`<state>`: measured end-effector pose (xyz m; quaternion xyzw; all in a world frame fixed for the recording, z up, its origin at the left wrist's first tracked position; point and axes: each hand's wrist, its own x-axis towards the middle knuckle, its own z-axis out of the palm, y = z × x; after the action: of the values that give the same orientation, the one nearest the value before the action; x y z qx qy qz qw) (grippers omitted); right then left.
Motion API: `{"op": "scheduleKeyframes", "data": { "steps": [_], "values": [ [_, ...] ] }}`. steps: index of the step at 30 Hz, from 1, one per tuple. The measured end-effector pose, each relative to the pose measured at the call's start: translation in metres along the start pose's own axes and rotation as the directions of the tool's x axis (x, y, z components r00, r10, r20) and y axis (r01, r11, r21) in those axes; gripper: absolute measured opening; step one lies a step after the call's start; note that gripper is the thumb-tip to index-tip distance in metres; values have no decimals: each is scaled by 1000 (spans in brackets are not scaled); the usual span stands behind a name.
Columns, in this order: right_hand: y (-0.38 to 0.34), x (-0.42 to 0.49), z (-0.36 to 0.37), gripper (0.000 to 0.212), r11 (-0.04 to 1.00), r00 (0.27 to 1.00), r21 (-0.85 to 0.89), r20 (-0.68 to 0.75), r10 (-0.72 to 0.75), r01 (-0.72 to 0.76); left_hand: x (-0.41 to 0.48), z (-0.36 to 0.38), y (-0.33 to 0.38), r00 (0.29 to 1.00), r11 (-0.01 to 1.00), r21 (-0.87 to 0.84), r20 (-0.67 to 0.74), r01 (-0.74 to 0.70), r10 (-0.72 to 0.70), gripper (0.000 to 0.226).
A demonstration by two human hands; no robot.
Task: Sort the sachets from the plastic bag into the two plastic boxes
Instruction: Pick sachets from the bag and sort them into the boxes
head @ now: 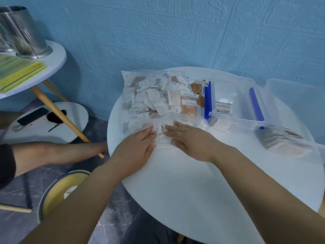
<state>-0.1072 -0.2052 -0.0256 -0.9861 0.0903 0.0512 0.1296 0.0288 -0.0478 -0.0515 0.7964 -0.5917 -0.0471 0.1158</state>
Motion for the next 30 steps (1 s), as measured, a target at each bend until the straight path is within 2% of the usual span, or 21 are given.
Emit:
{"op": "scheduleKeyframes", "data": {
  "steps": [3, 5, 8, 10, 12, 14, 16, 19, 22, 24, 27, 30],
  "values": [
    [4, -15, -7, 36, 993, 997, 113, -66, 29, -22, -5, 2, 4, 987, 984, -72, -29, -162, 160, 72],
    [6, -20, -12, 30, 973, 979, 228, -186, 85, -41, -4, -3, 10, 986, 966, -196, -30, -166, 163, 63],
    [6, -19, -13, 27, 919, 911, 371, -321, 260, -131, 0, -6, 14, 970, 949, -269, -217, -164, 106, 43],
    [4, -12, -9, 29, 905, 901, 370, -288, 325, -209, 4, -5, 11, 950, 970, -229, -311, -79, 4, 37],
    [1, -4, -2, 37, 926, 922, 276, -217, 321, -257, 7, -3, 10, 950, 985, -162, -297, 52, -99, 34],
    [-3, 3, 3, 50, 932, 919, 212, -203, 338, -295, 8, -2, 9, 964, 981, -120, -204, 150, -172, 44],
    [-7, 7, 4, 58, 915, 897, 241, -230, 376, -322, 9, -2, 9, 971, 981, -121, -168, 150, -169, 52],
    [-10, 10, 0, 52, 864, 875, 411, -249, 415, -293, 8, -3, 8, 975, 981, -163, -177, 107, -136, 52],
    [-9, 8, -4, 65, 808, 892, 507, -153, 425, -299, 5, -2, 10, 974, 972, -219, -192, 81, -124, 52],
    [-7, 8, -6, 68, 781, 905, 542, -83, 417, -310, 5, -1, 12, 967, 963, -244, -197, 111, -162, 58],
    [-7, 9, -9, 62, 791, 907, 518, -63, 416, -326, 8, 0, 14, 953, 946, -263, -182, 190, -242, 68],
    [-7, 10, -10, 64, 841, 918, 429, -62, 392, -330, 12, -3, 18, 953, 953, -220, -171, 209, -249, 70]
  ]
}}
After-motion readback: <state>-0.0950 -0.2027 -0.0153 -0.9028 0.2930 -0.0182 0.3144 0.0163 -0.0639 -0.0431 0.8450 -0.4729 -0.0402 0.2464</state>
